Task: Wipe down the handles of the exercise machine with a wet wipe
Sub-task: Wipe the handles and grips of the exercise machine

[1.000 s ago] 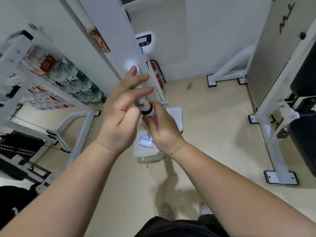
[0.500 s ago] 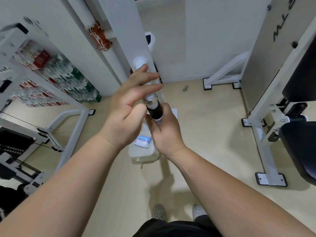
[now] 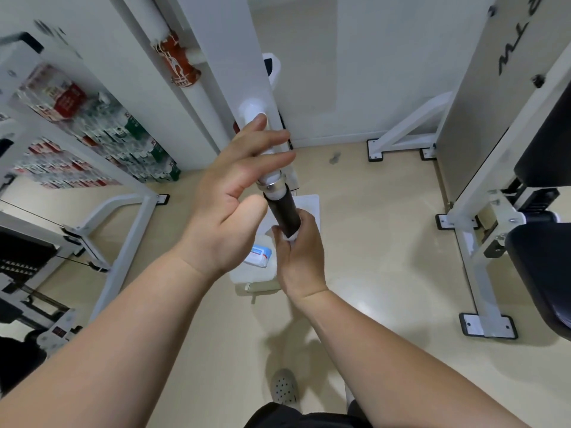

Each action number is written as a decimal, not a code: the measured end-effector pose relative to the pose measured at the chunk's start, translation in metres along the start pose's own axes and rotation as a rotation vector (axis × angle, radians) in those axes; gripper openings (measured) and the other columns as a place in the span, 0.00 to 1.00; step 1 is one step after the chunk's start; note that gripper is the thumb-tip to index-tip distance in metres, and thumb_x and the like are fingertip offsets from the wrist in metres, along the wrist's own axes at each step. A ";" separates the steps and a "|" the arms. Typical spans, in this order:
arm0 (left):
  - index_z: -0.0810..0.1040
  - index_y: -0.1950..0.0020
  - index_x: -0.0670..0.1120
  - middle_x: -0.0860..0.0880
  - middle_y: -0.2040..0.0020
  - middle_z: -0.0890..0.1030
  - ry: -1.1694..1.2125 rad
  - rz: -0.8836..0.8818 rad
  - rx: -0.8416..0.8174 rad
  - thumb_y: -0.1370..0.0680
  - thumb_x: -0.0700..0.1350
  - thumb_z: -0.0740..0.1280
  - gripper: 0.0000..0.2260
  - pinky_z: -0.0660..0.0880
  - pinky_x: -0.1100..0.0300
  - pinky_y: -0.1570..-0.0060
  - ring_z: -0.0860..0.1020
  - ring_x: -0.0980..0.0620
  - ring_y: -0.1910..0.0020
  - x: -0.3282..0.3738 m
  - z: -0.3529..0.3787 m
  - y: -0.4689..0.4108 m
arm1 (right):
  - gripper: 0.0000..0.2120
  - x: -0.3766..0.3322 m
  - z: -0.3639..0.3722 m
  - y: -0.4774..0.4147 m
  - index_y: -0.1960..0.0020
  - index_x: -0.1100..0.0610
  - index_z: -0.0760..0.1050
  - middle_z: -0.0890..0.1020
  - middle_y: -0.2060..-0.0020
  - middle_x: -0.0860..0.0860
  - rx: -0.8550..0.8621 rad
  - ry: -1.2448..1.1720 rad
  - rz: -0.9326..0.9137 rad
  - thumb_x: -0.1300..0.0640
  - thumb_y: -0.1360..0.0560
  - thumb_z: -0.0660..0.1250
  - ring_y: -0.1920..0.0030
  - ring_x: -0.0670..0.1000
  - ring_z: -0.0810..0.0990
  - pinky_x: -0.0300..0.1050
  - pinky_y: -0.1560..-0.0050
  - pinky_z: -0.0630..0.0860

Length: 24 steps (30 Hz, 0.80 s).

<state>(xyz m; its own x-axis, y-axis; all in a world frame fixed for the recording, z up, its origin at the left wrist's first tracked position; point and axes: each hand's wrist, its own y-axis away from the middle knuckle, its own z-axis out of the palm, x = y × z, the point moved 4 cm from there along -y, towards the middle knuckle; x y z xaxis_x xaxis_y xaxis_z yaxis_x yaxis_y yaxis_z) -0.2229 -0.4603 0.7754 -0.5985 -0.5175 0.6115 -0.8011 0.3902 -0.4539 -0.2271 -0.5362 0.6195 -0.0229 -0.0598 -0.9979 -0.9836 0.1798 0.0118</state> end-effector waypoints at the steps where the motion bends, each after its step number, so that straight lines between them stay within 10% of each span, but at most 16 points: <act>1: 0.76 0.37 0.43 0.49 0.32 0.73 -0.004 0.005 0.001 0.37 0.26 0.56 0.31 0.59 0.59 0.23 0.62 0.46 0.22 0.000 0.000 0.000 | 0.09 0.007 0.000 0.001 0.50 0.44 0.69 0.78 0.53 0.47 0.010 -0.003 0.003 0.57 0.20 0.66 0.57 0.37 0.77 0.32 0.59 0.71; 5: 0.76 0.37 0.42 0.47 0.32 0.73 -0.032 0.018 0.003 0.35 0.26 0.57 0.29 0.60 0.58 0.24 0.63 0.44 0.23 0.003 0.000 0.002 | 0.13 -0.007 0.009 0.011 0.39 0.46 0.69 0.77 0.45 0.47 0.134 -0.030 -0.110 0.50 0.23 0.60 0.42 0.51 0.78 0.55 0.41 0.77; 11: 0.76 0.36 0.42 0.46 0.31 0.73 -0.054 0.021 0.003 0.31 0.31 0.57 0.24 0.60 0.55 0.23 0.63 0.42 0.22 0.003 -0.001 0.004 | 0.33 -0.024 0.019 0.030 0.19 0.53 0.44 0.59 0.21 0.60 0.087 0.119 -0.385 0.39 0.17 0.51 0.20 0.58 0.57 0.58 0.21 0.58; 16: 0.75 0.35 0.40 0.44 0.31 0.73 -0.048 0.005 -0.009 0.31 0.26 0.57 0.26 0.59 0.53 0.23 0.62 0.42 0.21 -0.003 -0.006 0.004 | 0.38 0.010 0.019 0.040 0.20 0.50 0.34 0.42 0.18 0.58 -0.097 0.193 -0.324 0.31 0.19 0.44 0.18 0.51 0.36 0.67 0.21 0.44; 24: 0.75 0.33 0.33 0.38 0.30 0.73 -0.033 0.019 -0.079 0.25 0.40 0.54 0.24 0.58 0.52 0.22 0.61 0.40 0.21 -0.006 -0.016 0.006 | 0.38 -0.006 0.027 0.032 0.20 0.49 0.33 0.43 0.18 0.55 -0.094 0.144 -0.372 0.39 0.18 0.54 0.17 0.55 0.41 0.64 0.21 0.50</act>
<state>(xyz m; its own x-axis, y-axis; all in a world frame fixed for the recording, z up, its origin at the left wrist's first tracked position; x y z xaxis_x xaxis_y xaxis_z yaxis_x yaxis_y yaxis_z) -0.2244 -0.4423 0.7793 -0.6144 -0.5340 0.5808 -0.7876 0.4583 -0.4118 -0.2536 -0.5031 0.6244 0.3188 -0.2420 -0.9164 -0.9415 0.0303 -0.3355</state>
